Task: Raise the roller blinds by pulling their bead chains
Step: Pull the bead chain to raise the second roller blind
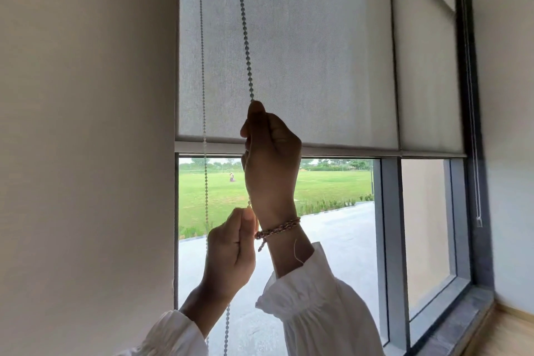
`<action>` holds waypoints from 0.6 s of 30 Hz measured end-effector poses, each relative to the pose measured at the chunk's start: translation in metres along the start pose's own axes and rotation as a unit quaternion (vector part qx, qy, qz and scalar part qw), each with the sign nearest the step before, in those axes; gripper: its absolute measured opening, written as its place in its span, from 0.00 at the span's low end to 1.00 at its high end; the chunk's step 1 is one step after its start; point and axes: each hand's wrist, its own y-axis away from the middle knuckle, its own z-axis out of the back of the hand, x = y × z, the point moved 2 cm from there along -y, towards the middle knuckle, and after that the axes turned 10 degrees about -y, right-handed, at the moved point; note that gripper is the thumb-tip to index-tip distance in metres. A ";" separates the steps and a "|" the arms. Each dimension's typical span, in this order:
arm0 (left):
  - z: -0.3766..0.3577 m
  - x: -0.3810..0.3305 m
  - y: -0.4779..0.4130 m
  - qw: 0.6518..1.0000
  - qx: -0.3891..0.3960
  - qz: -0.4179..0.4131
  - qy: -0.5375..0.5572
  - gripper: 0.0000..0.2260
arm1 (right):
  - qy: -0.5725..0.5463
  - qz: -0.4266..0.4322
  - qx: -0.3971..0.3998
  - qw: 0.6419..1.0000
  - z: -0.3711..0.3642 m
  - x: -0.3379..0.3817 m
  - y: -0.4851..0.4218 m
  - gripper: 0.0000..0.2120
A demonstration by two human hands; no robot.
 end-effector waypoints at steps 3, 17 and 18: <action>0.000 0.003 0.010 1.000 0.007 0.011 -0.023 0.16 | 0.004 -0.008 -0.001 1.000 0.005 -0.005 0.007 0.20; -0.012 0.019 0.019 0.996 0.018 0.088 0.013 0.12 | 0.006 -0.081 0.005 0.997 0.018 -0.027 -0.008 0.16; -0.014 0.020 0.020 0.994 0.018 0.101 0.021 0.12 | 0.007 -0.087 0.008 0.996 0.021 -0.028 -0.009 0.16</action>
